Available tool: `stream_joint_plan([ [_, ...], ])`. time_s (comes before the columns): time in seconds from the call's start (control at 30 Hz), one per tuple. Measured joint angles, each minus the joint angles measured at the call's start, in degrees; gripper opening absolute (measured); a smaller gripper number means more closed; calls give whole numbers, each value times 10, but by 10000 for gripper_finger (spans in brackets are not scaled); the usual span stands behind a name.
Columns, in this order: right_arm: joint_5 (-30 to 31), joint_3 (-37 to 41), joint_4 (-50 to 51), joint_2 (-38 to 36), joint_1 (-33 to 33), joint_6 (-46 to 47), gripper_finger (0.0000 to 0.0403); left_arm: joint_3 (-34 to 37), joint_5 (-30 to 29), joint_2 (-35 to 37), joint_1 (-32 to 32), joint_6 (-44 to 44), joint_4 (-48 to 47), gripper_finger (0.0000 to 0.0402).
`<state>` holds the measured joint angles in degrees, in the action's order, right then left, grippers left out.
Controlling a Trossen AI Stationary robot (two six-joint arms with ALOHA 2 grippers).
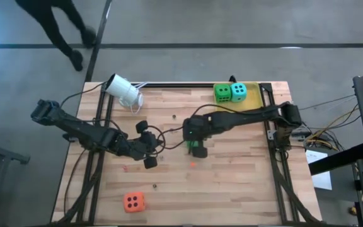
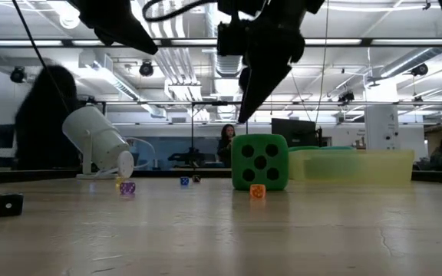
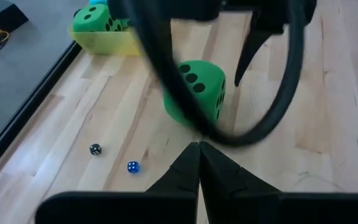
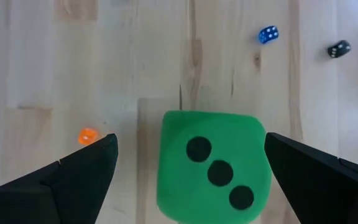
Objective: Pick & Place Dice
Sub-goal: Put the large green dice into the yellow transparent bin
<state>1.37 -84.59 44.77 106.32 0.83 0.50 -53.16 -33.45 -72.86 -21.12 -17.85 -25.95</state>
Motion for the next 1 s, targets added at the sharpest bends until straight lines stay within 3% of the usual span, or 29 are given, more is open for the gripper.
stream_joint_plan([
  [0.33,-3,-2,22,11,-32,0,400,1,0,0,-1,0,-7,12],
  [0.57,-58,1,23,16,-44,5,400,1,0,0,-1,0,-9,12],
  [1.0,-43,8,26,15,-52,-8,400,1,0,0,-1,-2,-9,12],
])
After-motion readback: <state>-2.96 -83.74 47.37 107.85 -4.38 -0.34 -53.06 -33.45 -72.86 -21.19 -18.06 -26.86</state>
